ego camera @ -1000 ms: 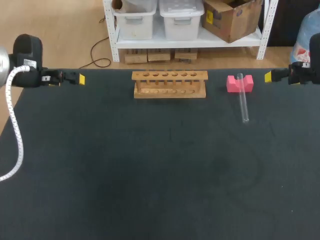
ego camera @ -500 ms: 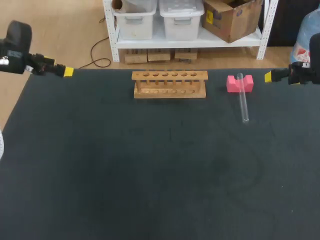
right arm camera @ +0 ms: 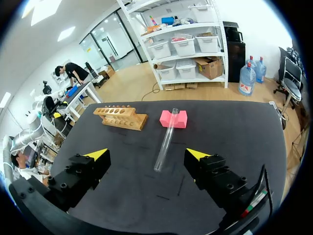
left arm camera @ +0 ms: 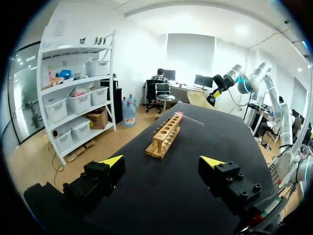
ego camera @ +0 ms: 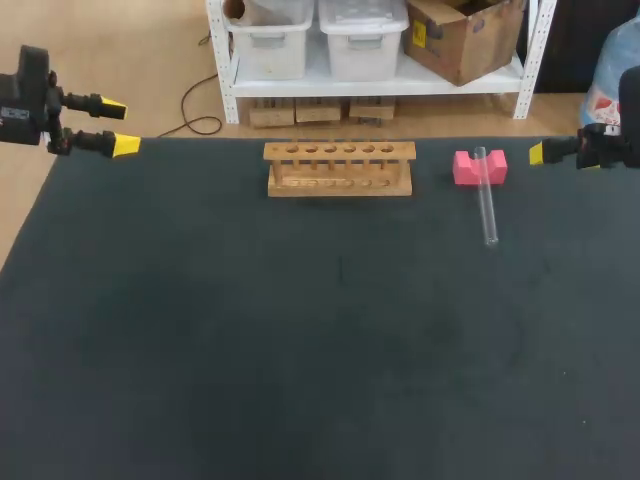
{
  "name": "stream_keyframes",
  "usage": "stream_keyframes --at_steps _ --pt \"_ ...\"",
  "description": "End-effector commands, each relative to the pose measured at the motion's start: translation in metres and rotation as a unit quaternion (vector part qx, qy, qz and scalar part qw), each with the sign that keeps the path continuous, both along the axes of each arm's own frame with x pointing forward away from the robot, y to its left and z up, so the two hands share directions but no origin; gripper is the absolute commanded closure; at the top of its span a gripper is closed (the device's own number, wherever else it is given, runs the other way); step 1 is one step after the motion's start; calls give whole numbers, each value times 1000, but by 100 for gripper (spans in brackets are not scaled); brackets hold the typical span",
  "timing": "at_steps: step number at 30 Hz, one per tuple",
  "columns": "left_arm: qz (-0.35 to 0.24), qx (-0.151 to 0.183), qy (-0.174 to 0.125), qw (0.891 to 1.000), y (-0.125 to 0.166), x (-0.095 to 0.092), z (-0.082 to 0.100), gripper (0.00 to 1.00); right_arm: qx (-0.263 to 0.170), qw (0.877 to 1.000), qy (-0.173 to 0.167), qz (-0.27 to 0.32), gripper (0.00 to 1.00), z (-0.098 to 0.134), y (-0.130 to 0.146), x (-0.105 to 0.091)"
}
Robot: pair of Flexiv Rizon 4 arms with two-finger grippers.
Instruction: Grasp the test tube, adjust it, and insert it.
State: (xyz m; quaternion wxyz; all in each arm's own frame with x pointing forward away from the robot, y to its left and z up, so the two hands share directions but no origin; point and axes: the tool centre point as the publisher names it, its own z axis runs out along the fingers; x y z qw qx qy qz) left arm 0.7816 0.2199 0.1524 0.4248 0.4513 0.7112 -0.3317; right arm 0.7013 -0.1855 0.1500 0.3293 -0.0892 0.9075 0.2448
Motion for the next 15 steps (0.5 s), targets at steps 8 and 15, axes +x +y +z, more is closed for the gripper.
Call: stream_keyframes --at_steps 8,15 --pt "-96 -42 13 994 -24 24 -20 0 -1 1000 0 -1 0 0 0 -1" --pt "-106 -40 10 994 -33 27 -27 0 -1 1000 0 -1 0 0 0 -1"
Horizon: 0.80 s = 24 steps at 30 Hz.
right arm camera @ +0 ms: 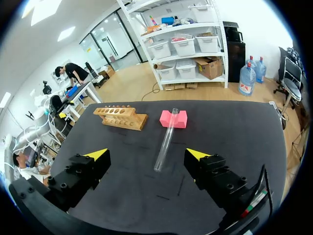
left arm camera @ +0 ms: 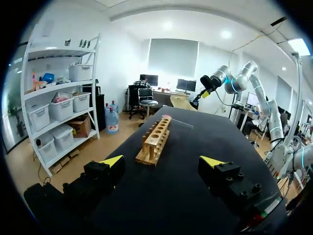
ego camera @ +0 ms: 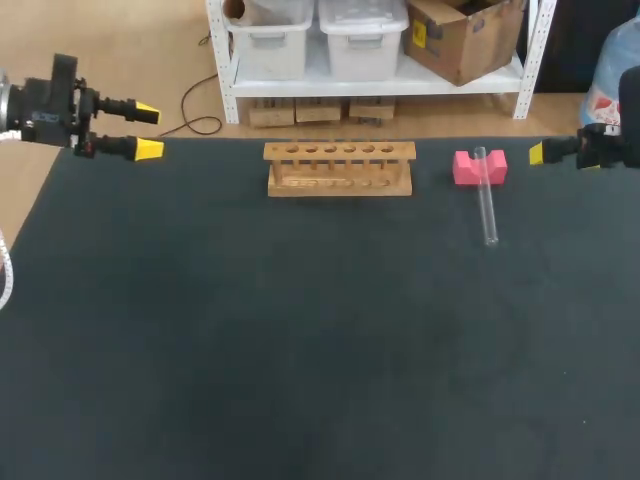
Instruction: Grasp the test tube, adjust it, and insert it.
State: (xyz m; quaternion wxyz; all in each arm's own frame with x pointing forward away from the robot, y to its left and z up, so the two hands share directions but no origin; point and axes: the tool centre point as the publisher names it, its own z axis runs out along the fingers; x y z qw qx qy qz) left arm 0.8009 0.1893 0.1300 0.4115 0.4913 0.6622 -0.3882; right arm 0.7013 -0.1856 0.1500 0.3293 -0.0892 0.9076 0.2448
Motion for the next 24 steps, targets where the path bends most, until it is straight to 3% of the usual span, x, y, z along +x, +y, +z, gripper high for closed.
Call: stream_keyframes --at_steps 1,24 --pt "-28 -6 9 1000 -4 8 -6 0 -1 1000 0 -1 0 0 0 -1" --pt "-18 -9 12 1000 -3 11 -10 0 -1 1000 0 -1 0 0 0 -1"
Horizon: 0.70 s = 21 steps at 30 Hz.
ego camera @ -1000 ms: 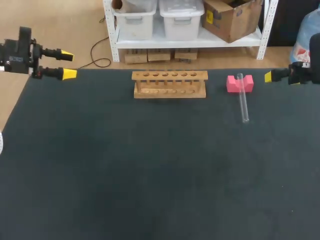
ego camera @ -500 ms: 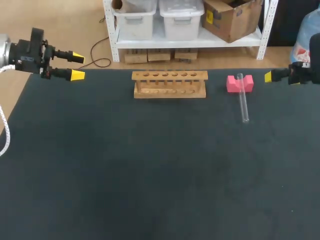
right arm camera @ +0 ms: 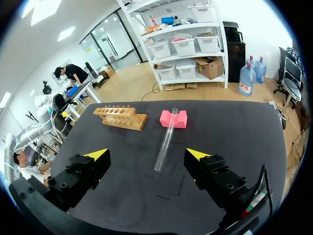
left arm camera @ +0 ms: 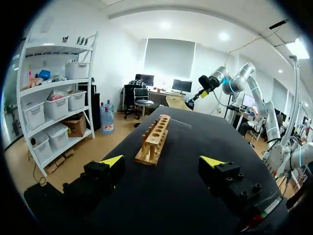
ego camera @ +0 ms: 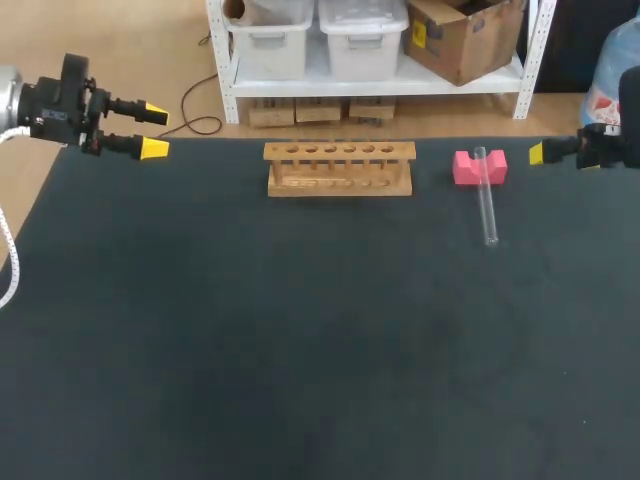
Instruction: Grasp the test tube, adjust it, and insert it.
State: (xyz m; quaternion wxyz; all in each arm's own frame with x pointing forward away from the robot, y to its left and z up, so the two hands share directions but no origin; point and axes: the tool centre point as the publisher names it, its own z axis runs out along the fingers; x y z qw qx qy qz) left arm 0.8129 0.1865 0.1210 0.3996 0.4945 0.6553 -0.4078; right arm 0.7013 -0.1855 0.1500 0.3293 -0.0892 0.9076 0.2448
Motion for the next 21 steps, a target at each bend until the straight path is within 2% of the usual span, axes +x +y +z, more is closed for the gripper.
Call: stream_keyframes --at_steps 1,21 --pt "1 -1 -2 1000 0 -1 -1 0 -1 1000 0 -1 0 0 0 -1" --pt "1 -1 -2 1000 0 -1 -1 0 -1 1000 0 -1 0 0 0 -1"
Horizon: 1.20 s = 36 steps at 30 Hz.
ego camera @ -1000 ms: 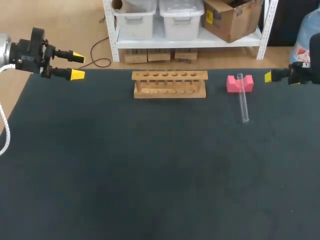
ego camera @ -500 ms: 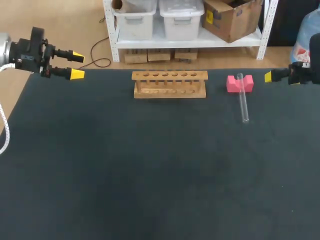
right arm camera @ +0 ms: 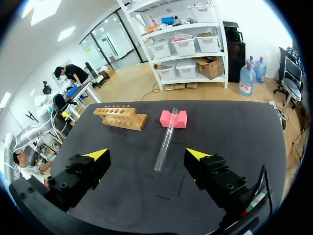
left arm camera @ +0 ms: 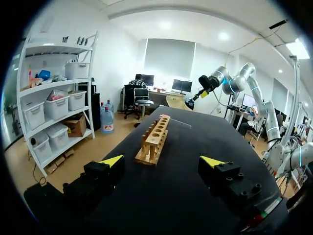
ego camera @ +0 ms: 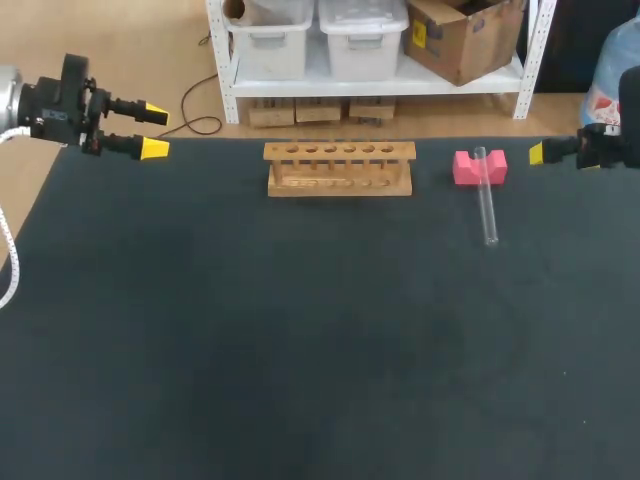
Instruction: Grasp the test tube, adjust it, and insert it.
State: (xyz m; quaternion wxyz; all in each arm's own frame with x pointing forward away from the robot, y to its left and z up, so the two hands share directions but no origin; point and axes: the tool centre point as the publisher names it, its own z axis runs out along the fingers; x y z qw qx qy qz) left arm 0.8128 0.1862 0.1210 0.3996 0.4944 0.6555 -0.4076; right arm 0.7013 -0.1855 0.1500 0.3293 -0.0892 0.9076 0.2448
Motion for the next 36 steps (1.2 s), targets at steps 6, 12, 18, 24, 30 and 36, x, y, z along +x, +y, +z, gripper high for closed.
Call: stream_keyframes --at_steps 6,12,18,24,30,36 --pt "0 -1 -2 1000 0 -1 -1 0 -1 1000 0 -1 0 0 0 -1" --pt "0 -1 -2 1000 0 -1 -1 0 -1 1000 0 -1 0 0 0 -1" --pt "0 -1 -2 1000 0 -1 -1 0 -1 1000 0 -1 0 0 0 -1" --pt "0 -1 -2 1000 0 -1 -1 0 -1 1000 0 -1 0 0 0 -1" --pt "0 -1 -2 1000 0 -1 -1 0 -18 1000 -7 -23 0 1 -6 0" --pt "0 -1 -2 1000 0 -1 -1 0 -51 997 -21 -50 0 7 -14 1"
